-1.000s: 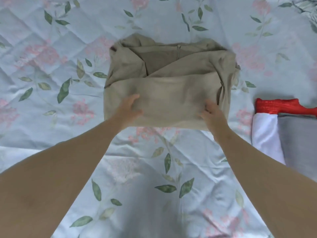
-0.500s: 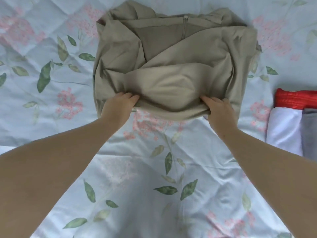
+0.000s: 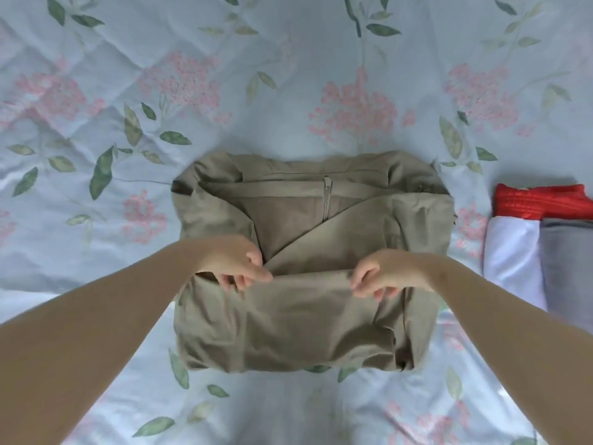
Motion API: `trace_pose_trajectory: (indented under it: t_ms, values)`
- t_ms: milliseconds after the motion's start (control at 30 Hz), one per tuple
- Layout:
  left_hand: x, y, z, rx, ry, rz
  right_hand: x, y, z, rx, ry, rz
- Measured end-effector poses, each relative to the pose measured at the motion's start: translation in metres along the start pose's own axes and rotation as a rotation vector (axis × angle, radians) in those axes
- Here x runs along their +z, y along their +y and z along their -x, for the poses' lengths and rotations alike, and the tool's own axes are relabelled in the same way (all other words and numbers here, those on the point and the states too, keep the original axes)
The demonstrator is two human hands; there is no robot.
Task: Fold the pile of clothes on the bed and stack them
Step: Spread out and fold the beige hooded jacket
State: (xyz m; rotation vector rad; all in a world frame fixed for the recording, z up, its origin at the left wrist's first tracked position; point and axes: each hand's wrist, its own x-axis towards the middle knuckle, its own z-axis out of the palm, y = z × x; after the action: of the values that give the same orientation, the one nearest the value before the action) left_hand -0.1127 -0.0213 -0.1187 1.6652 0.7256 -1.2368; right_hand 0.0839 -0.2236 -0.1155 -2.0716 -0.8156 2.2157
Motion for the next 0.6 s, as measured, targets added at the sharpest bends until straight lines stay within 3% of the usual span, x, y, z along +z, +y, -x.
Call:
trace_pose_trajectory:
  t_ms: [67, 100, 133, 233, 300, 333, 400, 467, 533, 600]
  values:
    - [-0.010, -0.006, -0.007, 0.129, 0.353, 0.022, -0.008, -0.006, -0.015, -0.142, 0.488, -0.156]
    - [-0.014, -0.009, -0.010, 0.167, 0.436, -0.057, -0.010, -0.009, -0.023, -0.177, 0.679, -0.184]
    - [-0.016, -0.012, -0.012, 0.177, 0.466, -0.172, -0.013, -0.012, -0.030, -0.177, 0.762, -0.161]
    - [-0.015, -0.020, -0.016, 0.107, 0.527, -0.466, -0.014, -0.014, -0.044, -0.105, 0.732, 0.080]
    - [-0.017, -0.024, -0.017, 0.099, 0.554, -0.524, -0.016, -0.014, -0.046, -0.100, 0.785, 0.145]
    - [-0.020, -0.026, -0.017, 0.094, 0.562, -0.465, -0.018, -0.014, -0.047, -0.122, 0.838, 0.123]
    - [-0.030, -0.026, -0.015, 0.101, 0.671, -0.074, -0.025, -0.013, -0.044, -0.195, 1.023, -0.053]
    - [-0.045, -0.026, -0.012, 0.084, 0.976, 0.294, -0.035, -0.016, -0.036, -0.276, 1.223, -0.326]
    - [-0.056, -0.030, -0.013, 0.000, 1.187, 0.326, -0.042, -0.021, -0.030, -0.325, 1.240, -0.488]
    - [-0.055, -0.028, -0.018, -0.035, 1.064, 0.255, -0.040, -0.021, -0.028, -0.302, 1.147, -0.474]
